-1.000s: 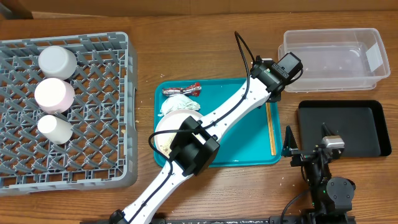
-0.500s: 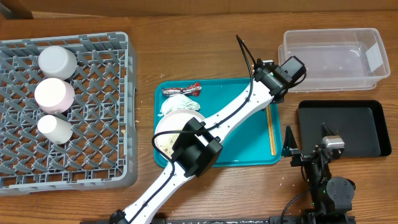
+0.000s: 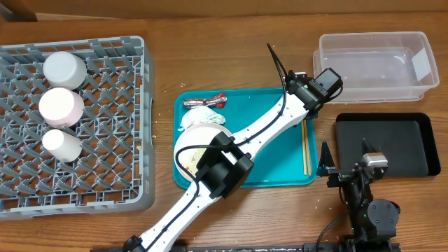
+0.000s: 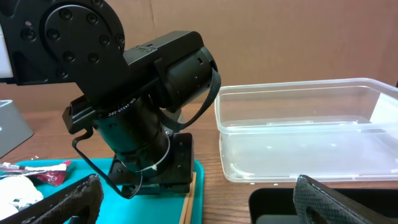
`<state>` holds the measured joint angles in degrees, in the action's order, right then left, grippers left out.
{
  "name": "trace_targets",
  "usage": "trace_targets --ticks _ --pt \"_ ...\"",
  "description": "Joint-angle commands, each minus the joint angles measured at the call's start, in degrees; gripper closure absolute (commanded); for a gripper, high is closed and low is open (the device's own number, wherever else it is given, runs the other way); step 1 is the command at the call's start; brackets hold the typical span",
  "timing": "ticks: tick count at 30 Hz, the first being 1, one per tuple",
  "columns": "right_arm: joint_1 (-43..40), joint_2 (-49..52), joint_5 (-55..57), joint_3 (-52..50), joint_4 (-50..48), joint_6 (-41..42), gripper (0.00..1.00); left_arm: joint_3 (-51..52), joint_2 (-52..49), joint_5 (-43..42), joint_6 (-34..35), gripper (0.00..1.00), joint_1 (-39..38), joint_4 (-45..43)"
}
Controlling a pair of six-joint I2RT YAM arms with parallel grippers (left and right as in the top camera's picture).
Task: Sort waste into correct bins and load items into the dishwasher
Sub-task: 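Lower the left gripper onto the wooden chopsticks at the tray's right edge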
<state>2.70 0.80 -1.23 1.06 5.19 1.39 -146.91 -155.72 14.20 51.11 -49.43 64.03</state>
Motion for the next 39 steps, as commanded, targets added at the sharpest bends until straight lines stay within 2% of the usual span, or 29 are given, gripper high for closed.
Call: trace_targets --ticks 1,10,15,20,26,39 --pt "-0.20 -0.63 0.28 -0.59 -0.37 -0.33 0.00 0.17 -0.52 1.46 1.18 0.56 -0.48 0.46" --pt "-0.20 -0.63 0.28 -0.59 -0.37 -0.35 0.00 -2.05 1.73 0.94 1.18 0.59 -0.42 5.05" --pt "-0.20 -0.63 0.28 -0.59 -0.37 -0.35 0.00 -2.12 2.03 -4.85 -0.57 0.59 -1.01 4.85" --pt "-0.20 -0.63 0.28 -0.59 -0.37 -0.35 0.00 -2.03 1.60 -4.46 -0.59 0.59 -2.29 4.94" --pt "-0.20 -0.63 0.28 -0.59 -0.37 -0.35 0.00 -2.03 1.60 -0.04 -0.57 0.58 -3.56 4.94" --pt "-0.20 -0.63 0.28 -0.59 -0.37 -0.35 0.00 -2.12 1.90 -0.26 -1.42 0.59 -3.17 8.72"
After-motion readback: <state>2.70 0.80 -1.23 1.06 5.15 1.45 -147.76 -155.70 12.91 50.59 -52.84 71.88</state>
